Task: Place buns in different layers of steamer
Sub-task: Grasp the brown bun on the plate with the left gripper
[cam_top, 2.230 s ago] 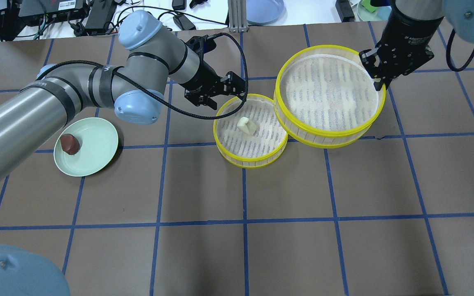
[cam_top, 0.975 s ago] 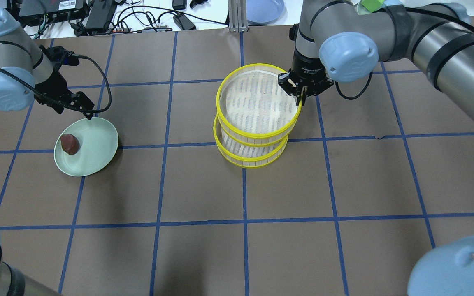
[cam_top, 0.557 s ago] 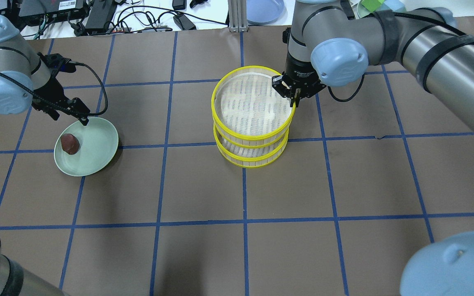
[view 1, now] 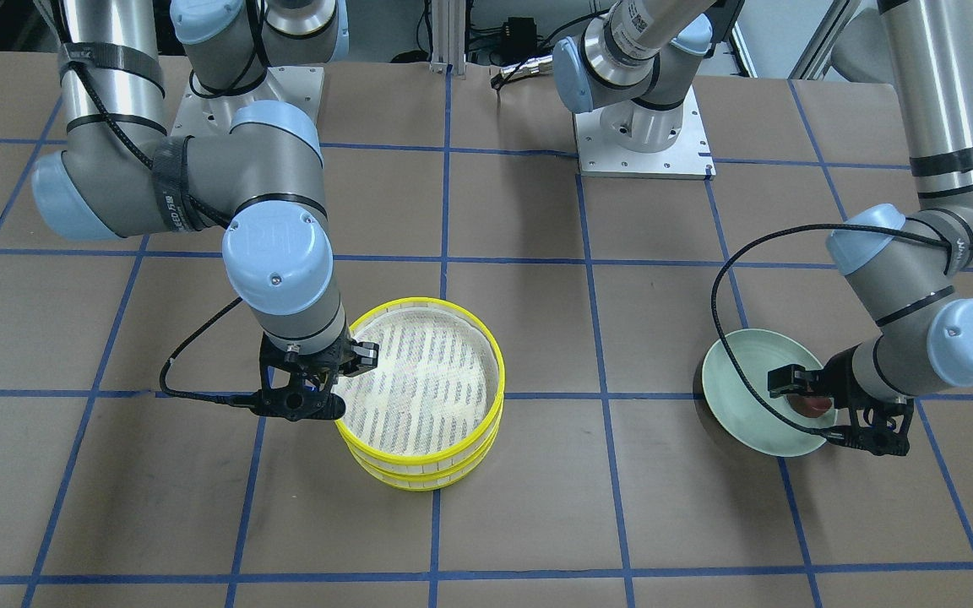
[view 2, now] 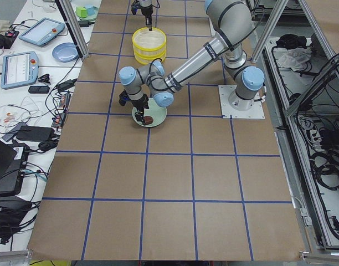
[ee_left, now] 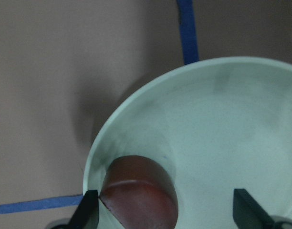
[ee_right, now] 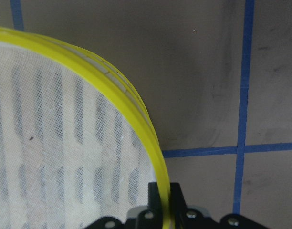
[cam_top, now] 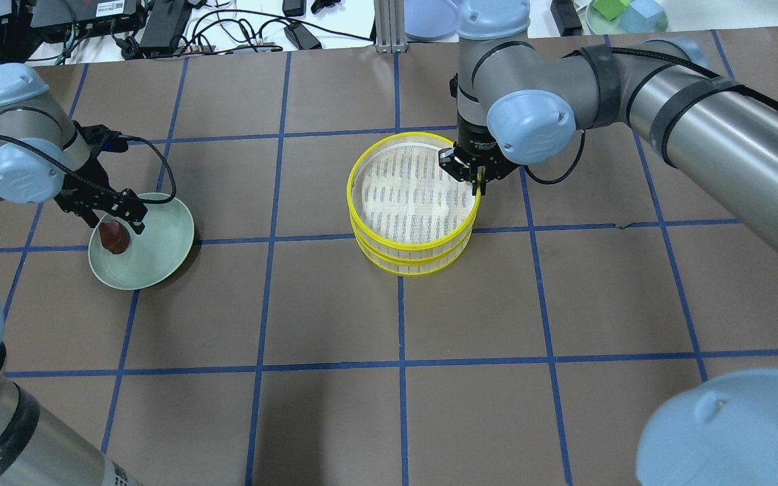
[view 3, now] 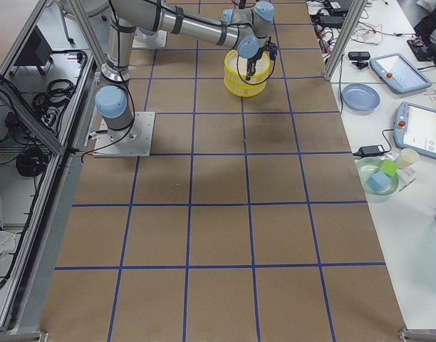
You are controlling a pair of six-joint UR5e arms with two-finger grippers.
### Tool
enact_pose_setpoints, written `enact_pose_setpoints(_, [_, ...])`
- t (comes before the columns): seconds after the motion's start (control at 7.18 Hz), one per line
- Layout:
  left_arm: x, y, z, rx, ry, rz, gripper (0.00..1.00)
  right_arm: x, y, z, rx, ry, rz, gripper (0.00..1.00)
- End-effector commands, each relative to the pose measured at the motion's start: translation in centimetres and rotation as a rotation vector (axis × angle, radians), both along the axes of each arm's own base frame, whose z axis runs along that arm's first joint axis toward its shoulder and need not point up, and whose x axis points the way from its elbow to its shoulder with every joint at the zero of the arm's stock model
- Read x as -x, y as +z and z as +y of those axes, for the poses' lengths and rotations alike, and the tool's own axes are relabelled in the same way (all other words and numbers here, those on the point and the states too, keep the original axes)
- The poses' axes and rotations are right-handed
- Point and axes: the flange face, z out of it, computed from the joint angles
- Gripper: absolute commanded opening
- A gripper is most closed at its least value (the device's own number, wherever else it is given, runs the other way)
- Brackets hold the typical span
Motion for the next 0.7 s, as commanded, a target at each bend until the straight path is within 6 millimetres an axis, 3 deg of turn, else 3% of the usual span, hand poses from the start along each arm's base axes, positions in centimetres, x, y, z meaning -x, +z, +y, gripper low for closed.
enact_pose_setpoints(0.0, [-0.4,-0.8,-0.2,-0.007,0.001,0.004,0.57,0.0,-0.5,0.2,-0.006,0.0,-0.002,0.0])
enact_pose_setpoints(0.14, [-0.5,-0.7,-0.3,-0.006,0.004,0.003,0.33,-0.1,-0.6,0.3,-0.01,-0.001,-0.007,0.0])
enact_pose_setpoints(0.28, [-0.5,-0.6,-0.3,-0.006,-0.002,0.001,0.0,-0.2,-0.6,0.3,-0.007,-0.003,-0.009,0.0])
enact_pose_setpoints(0.56, [-0.5,0.2,-0.4,0.009,0.008,-0.006,0.0,-0.2,-0.8,0.2,-0.01,-0.044,-0.008,0.0])
